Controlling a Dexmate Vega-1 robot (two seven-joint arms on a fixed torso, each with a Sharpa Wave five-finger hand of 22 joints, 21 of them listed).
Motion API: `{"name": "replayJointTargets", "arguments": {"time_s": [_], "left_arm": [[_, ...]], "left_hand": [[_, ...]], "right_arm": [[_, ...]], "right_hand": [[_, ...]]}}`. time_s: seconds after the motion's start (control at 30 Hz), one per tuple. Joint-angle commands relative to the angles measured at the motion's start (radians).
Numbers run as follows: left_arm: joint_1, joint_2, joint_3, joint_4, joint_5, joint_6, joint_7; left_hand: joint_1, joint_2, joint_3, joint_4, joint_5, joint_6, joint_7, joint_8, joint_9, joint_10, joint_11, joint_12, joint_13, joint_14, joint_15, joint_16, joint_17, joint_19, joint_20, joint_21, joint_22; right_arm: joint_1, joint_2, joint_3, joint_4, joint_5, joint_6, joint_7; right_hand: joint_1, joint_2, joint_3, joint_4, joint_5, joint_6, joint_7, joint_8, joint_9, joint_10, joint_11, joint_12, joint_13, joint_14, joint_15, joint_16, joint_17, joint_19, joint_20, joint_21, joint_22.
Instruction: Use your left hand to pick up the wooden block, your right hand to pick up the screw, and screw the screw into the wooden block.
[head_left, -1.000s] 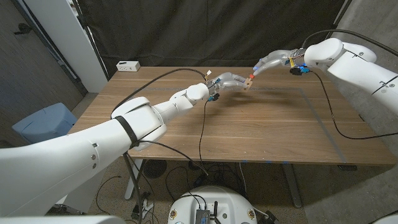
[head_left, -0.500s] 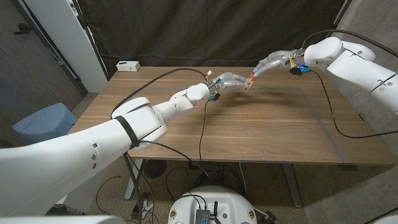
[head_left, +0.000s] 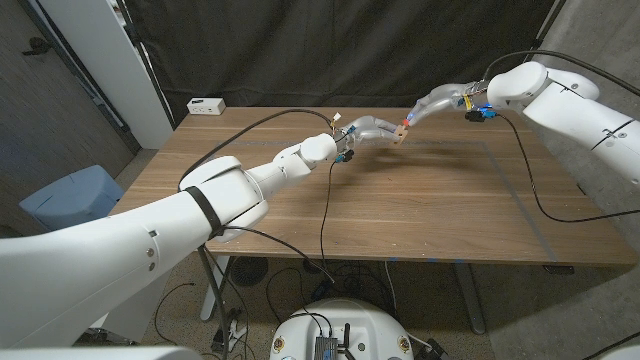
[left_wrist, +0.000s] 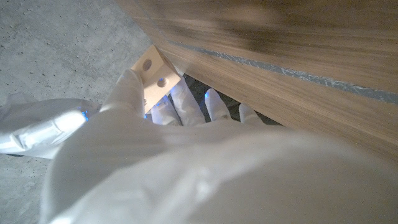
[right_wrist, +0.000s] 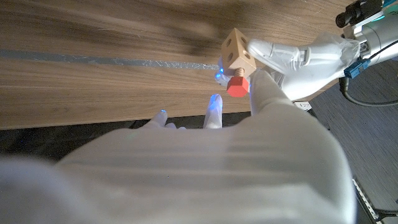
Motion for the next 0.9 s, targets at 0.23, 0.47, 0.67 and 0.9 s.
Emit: {"name": "replayJointTargets", "arguments": {"time_s": [0.23, 0.47, 0.67, 0.9], "left_arm": [[-0.005, -0.004, 0.008, 0.0, 0.003, 0.014, -0.004], [-0.005, -0.004, 0.009, 0.0, 0.003, 0.011, -0.004], [-0.003, -0.003, 0.009, 0.0, 0.004, 0.002, -0.005], [-0.001, -0.001, 0.011, -0.001, 0.01, -0.015, -0.002]], "left_hand": [[0.007, 0.007, 0.007, 0.002, 0.006, 0.012, 0.001, 0.015, 0.005, 0.002, -0.002, 0.008, 0.001, 0.002, -0.067, 0.003, 0.003, 0.002, 0.0, 0.003, 0.004], [0.007, 0.007, 0.007, 0.002, 0.006, 0.013, 0.001, 0.015, 0.005, 0.004, -0.002, 0.008, 0.001, 0.003, -0.066, 0.003, 0.003, 0.002, -0.001, 0.003, 0.004], [0.007, 0.007, 0.007, 0.002, 0.006, 0.013, 0.001, 0.015, 0.005, 0.002, -0.001, 0.007, 0.001, 0.003, -0.067, 0.003, 0.003, 0.003, 0.0, 0.003, 0.004], [0.008, 0.008, 0.007, 0.002, 0.006, 0.012, 0.001, 0.014, 0.005, 0.004, -0.002, 0.008, 0.001, 0.003, -0.067, 0.003, 0.003, 0.003, 0.0, 0.003, 0.004]], "right_arm": [[-0.004, 0.014, -0.007, 0.004, -0.011, -0.005, -0.024], [-0.006, 0.019, -0.01, 0.005, -0.016, 0.0, -0.032], [-0.004, 0.023, -0.015, 0.005, -0.023, -0.003, -0.032], [-0.01, 0.026, -0.013, 0.002, -0.025, -0.006, -0.044]], "right_hand": [[0.024, -0.002, 0.019, 0.001, -0.006, 0.047, -0.012, 0.027, 0.012, -0.056, 0.003, 0.016, 0.006, -0.062, 0.005, 0.009, 0.005, 0.019, 0.002, 0.011, 0.002], [0.034, -0.003, 0.025, 0.001, -0.01, 0.069, -0.015, 0.042, 0.019, -0.04, 0.001, 0.021, 0.006, -0.054, 0.003, 0.012, 0.005, 0.026, 0.003, 0.013, 0.002], [0.042, -0.006, 0.03, 0.001, -0.013, 0.082, -0.016, 0.054, 0.025, -0.027, 0.002, 0.024, 0.006, -0.045, -0.001, 0.015, 0.006, 0.038, 0.0, 0.016, 0.002], [0.052, -0.006, 0.036, 0.002, -0.016, 0.102, -0.022, 0.07, 0.033, -0.014, 0.003, 0.026, 0.006, -0.037, -0.003, 0.017, 0.007, 0.046, -0.001, 0.017, 0.002]]}}
